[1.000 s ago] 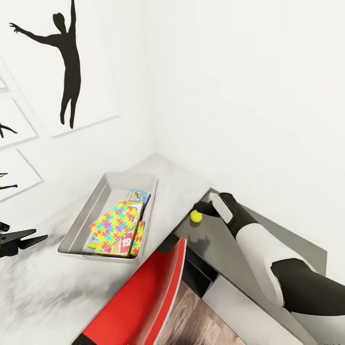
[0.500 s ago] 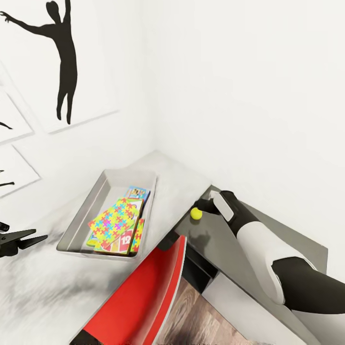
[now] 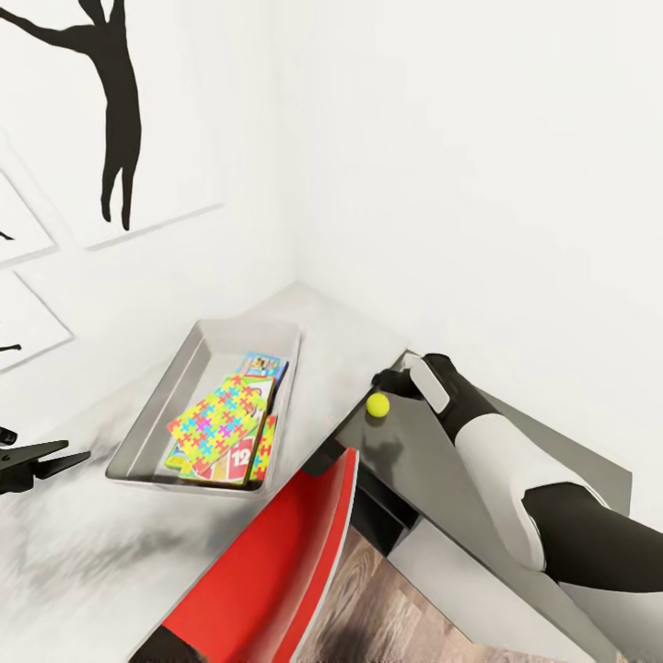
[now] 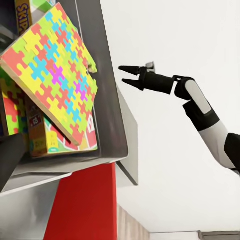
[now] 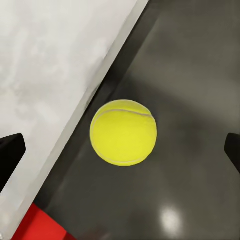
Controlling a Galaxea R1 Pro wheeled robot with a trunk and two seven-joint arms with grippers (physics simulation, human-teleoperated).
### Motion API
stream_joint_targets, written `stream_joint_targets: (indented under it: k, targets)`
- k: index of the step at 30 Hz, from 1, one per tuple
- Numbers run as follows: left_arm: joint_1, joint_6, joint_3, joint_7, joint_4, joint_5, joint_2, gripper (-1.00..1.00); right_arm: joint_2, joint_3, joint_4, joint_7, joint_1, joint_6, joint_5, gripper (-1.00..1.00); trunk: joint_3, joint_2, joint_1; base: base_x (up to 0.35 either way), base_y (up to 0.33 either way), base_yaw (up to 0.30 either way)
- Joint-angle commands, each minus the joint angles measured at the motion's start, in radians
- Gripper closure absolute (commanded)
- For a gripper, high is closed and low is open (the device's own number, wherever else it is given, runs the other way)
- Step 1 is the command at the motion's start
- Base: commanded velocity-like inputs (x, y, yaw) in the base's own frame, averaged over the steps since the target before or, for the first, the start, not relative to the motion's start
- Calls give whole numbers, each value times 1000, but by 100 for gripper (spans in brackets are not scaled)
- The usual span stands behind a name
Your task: Put all the toys in the child's room - the three board games (two on the bed and one on the table), the two jigsaw puzzles on the table, and the tennis ball on the table - inside the toy box on the table in the child's room.
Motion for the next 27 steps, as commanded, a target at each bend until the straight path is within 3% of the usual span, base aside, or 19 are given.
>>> stream_joint_targets:
  k: [1,18,27]
  targets:
    - [-2,11,-6,-5,1,5,2,-100,0,5,-1,-9,-2,2,-10,-100,-3,-2,1,0,0,0]
    - [-2,11,-6,-5,1,5,3,-100,4,5,-2,-9,-9,6,-10,-100,-31,-2,1,0,0,0]
    - [-2,10,-4,-5,-7,10,18,-100,5,5,-3,-9,-9,7,-12,-100,-46,-2,1,0,0,0]
